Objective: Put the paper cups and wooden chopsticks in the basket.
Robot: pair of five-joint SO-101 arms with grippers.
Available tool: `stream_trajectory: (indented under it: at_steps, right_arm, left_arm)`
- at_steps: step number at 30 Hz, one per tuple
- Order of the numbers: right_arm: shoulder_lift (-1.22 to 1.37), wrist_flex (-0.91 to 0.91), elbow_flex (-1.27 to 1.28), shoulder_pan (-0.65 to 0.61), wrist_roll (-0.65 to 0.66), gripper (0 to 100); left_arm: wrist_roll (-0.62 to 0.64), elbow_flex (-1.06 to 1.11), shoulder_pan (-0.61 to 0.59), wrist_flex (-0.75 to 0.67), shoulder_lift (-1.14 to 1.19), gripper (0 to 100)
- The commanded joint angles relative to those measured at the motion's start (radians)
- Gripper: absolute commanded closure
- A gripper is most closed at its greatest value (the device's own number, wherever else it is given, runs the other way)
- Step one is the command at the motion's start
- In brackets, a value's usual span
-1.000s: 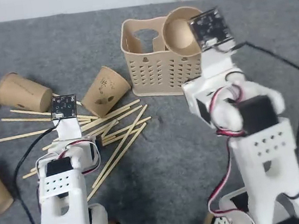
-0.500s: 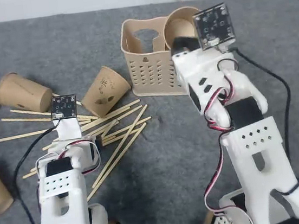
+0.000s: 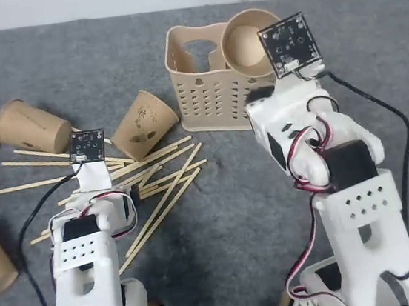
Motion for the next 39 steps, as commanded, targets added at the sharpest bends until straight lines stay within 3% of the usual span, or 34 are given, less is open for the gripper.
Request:
stream_trajectory:
  at_steps: [1, 10, 18, 21, 30, 39]
  right_arm:
    - [-0.028, -0.012, 0.029, -0.008, 0.028, 99.1]
    - [0.082, -0.487, 0.216, 0.031, 0.029, 99.1]
    - [0.14, -0.55, 0.071, 0.051, 0.025, 99.1]
    - [0.11, -0.489, 0.035, 0.059, 0.023, 99.1]
    - [-0.134, -0.051, 0.043, 0.099, 0.064, 99.1]
    - [-0.39, 0.05, 0.376, 0.205, 0.258, 99.1]
  left_arm:
    - [0.006, -0.015, 0.005, -0.025, 0.0, 77]
    - [0.006, -0.015, 0.003, -0.025, 0.0, 77]
    - [0.006, -0.015, 0.003, -0.025, 0.0, 77]
    - [0.006, -0.015, 0.003, -0.025, 0.0, 77]
    - [0.006, -0.015, 0.003, -0.025, 0.0, 77]
    - [0.011, -0.019, 0.003, -0.025, -0.002, 77]
